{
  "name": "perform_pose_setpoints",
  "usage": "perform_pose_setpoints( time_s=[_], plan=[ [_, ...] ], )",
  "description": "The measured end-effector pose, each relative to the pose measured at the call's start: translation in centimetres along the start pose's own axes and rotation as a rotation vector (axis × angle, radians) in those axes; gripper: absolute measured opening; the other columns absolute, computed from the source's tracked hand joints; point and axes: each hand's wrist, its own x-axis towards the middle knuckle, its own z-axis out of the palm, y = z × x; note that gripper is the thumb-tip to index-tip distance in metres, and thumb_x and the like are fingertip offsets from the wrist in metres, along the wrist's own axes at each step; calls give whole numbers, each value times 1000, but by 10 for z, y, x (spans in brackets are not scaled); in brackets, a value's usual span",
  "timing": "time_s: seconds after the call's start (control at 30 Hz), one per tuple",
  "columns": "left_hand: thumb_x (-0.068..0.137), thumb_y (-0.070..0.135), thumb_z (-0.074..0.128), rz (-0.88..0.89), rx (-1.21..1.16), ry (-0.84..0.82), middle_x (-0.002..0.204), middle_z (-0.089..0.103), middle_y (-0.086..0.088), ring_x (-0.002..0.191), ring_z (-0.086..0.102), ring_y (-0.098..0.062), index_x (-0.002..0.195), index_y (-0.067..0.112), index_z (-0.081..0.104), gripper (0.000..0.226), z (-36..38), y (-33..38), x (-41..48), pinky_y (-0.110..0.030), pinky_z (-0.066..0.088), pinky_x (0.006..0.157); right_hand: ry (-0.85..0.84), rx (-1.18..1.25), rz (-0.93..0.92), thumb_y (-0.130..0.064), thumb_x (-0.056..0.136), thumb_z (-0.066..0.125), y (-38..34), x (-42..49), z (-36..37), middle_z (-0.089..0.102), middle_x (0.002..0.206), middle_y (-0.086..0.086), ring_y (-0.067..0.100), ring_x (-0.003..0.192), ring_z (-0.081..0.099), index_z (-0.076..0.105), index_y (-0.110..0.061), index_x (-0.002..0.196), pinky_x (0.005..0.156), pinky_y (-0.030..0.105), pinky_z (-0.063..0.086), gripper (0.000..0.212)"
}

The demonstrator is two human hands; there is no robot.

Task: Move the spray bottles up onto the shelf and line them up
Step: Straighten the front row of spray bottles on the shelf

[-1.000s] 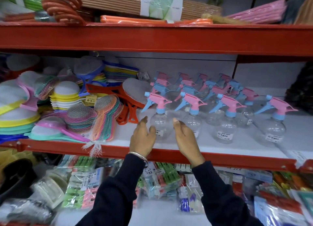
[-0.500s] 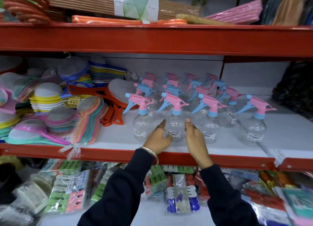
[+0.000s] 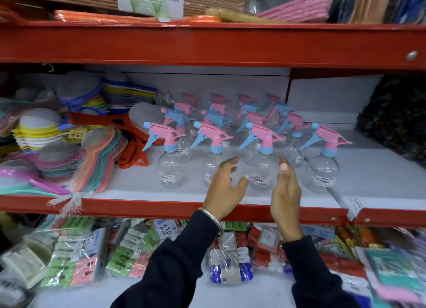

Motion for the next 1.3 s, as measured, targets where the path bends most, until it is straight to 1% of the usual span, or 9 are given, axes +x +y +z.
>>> perform_pose_setpoints(
  time_s=[0.2,0.4,0.53,0.67,0.73,0.93,1.03,1.17,1.3],
  plan=[
    [88,30,57,-158,85,-298,150,29,-1,135,33,-18,147,16,16,73,24,7,21,-30,32,108,-151,-46,125,-42,98,21,7,23,-14,49,138,5,14,125,43,44,-18,134,105,31,31,49],
    [87,29,59,-220,61,-224,153,26,0,135,33,-16,148,15,17,75,26,-3,16,-33,32,110,-217,-1,201,-52,92,23,13,35,-22,58,129,8,20,118,52,56,-18,122,107,48,37,56],
    [87,27,60,-202,94,-169,152,28,-2,135,34,-16,147,13,20,74,30,-1,13,-33,32,111,-214,6,154,-57,92,26,12,32,-33,60,127,4,16,117,54,58,-22,119,106,45,39,54],
    [86,22,60,67,98,180,132,40,4,124,40,-8,134,17,36,54,51,18,-1,-22,33,105,37,50,-2,-54,91,30,9,20,-60,56,124,-13,-5,115,49,53,-34,120,96,19,39,42],
    [85,19,58,199,84,218,123,44,6,116,43,-4,128,18,42,45,68,28,-6,-19,36,100,188,17,-64,-48,94,29,13,23,-77,53,131,-7,2,119,48,50,-26,128,97,21,39,46],
    [88,26,57,-12,64,-241,147,32,1,129,38,-11,144,16,26,64,121,43,19,-31,35,108,62,-188,132,-64,88,19,23,49,-110,27,153,11,27,137,30,23,-16,143,109,42,26,74],
    [88,24,58,-153,20,-382,154,22,-1,138,30,-19,148,15,13,76,134,49,34,-31,32,110,-40,-209,117,-63,89,15,19,54,-118,45,137,9,25,121,44,40,-16,132,97,35,33,69],
    [88,21,59,-197,-10,-384,151,29,-1,135,34,-20,147,17,18,72,138,48,37,-27,35,103,-112,-113,160,-54,94,16,15,57,-125,45,116,-9,8,109,42,48,-25,129,93,26,28,55],
    [88,22,59,-177,-1,-310,150,29,-5,135,34,-20,146,16,21,70,132,40,28,-23,32,98,-204,-59,212,-75,82,17,19,60,-123,64,109,-14,11,110,56,62,-45,103,102,41,41,58]
  ],
)
